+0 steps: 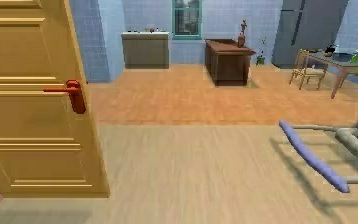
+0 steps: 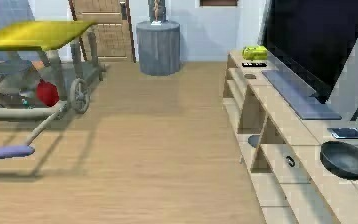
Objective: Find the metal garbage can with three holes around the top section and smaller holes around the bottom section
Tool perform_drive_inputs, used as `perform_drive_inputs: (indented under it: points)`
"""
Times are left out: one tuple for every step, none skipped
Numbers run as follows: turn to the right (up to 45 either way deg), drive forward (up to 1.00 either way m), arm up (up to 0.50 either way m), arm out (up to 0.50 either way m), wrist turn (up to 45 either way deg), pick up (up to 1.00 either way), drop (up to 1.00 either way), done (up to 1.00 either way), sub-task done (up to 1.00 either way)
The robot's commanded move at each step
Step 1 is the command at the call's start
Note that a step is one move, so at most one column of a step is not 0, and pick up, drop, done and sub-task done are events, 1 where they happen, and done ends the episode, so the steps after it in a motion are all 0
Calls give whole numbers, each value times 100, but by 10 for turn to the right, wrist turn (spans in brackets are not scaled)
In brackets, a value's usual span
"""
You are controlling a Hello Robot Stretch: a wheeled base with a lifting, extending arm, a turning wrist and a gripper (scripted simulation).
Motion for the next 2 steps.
perform_drive_inputs:
  points:
    - [-450,0,0,0,0,0,0,0,0]
    - [-450,0,0,0,0,0,0,0,0]
